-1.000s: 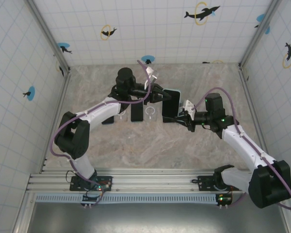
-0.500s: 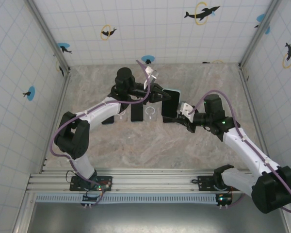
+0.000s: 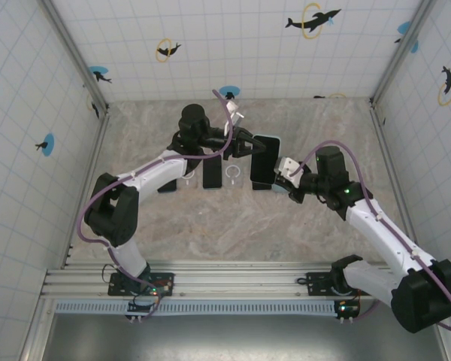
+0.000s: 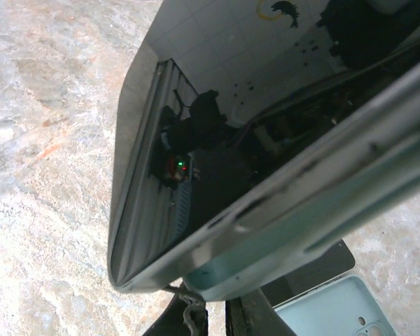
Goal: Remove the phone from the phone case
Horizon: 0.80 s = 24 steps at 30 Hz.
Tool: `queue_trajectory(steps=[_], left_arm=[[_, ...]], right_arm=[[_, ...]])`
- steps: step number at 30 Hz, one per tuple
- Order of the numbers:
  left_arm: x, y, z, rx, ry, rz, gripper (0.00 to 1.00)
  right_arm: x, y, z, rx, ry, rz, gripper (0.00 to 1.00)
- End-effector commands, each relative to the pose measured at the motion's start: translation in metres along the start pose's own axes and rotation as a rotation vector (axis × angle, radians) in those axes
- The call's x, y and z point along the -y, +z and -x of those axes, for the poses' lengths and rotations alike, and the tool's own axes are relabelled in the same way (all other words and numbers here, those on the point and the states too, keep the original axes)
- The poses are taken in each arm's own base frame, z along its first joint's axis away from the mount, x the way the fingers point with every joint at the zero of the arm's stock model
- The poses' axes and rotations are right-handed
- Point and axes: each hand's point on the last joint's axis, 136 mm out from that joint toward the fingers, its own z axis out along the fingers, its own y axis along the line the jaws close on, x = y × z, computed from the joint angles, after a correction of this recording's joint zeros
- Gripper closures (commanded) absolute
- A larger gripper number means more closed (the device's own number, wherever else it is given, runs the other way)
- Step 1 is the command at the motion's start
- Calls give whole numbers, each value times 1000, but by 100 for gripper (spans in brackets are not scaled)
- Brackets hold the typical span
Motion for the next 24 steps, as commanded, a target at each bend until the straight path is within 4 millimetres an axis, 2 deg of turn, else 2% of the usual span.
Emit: queue_trajectory(steps=[1,12,24], left_arm=[[23,15,-12,-57,-50,-94,100],[14,14,-16,-39,-94,-46,100],[3,13,-13,-4,-128,31,100]], right_arm=[[22,-14,57,213,-82,-92,86],[11,-22,80,389,60,-26,76],[6,-28,88,490,174,15,72]])
